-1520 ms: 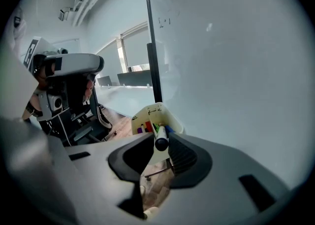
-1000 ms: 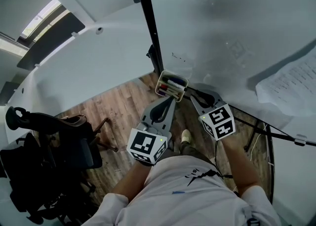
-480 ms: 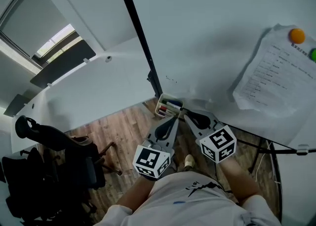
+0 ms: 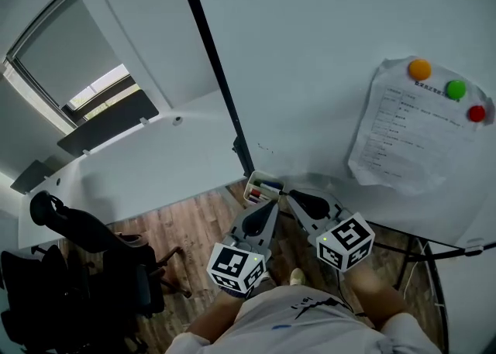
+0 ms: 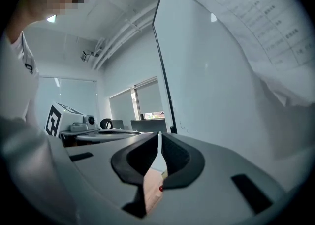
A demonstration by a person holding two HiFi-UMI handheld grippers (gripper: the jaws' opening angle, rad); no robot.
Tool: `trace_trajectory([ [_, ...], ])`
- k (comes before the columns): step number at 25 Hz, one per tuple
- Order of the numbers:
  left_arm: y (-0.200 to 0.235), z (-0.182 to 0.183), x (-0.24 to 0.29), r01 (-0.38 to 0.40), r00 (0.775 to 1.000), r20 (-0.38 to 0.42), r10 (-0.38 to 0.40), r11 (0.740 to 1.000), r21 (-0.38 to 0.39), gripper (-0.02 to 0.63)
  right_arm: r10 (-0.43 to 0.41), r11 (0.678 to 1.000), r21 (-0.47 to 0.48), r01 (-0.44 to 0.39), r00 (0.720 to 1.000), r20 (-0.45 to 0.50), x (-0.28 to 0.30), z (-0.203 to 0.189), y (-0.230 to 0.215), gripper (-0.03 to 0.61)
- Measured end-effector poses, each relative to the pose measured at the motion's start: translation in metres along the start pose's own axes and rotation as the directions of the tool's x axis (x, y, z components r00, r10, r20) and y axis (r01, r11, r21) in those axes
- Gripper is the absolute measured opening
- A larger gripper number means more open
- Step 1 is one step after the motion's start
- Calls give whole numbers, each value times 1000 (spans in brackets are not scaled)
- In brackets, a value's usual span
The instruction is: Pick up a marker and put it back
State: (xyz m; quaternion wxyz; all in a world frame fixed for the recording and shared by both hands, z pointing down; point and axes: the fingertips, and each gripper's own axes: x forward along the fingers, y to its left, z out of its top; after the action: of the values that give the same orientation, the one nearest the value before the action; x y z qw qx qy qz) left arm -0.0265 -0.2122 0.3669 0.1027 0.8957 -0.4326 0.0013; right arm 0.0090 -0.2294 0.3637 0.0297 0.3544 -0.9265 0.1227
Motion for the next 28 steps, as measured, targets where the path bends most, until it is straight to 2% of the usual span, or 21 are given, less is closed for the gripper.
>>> trace_trajectory([
  [5,-4,13,-3,-2,999,33,2,1000,2,11,29,1000,1,-29,998,49,-7,14,4,15],
  [28,6,16,2,-12,1000,24,11,1000,18,11,30,999,-26,-30,999,19,3,8,2,14],
])
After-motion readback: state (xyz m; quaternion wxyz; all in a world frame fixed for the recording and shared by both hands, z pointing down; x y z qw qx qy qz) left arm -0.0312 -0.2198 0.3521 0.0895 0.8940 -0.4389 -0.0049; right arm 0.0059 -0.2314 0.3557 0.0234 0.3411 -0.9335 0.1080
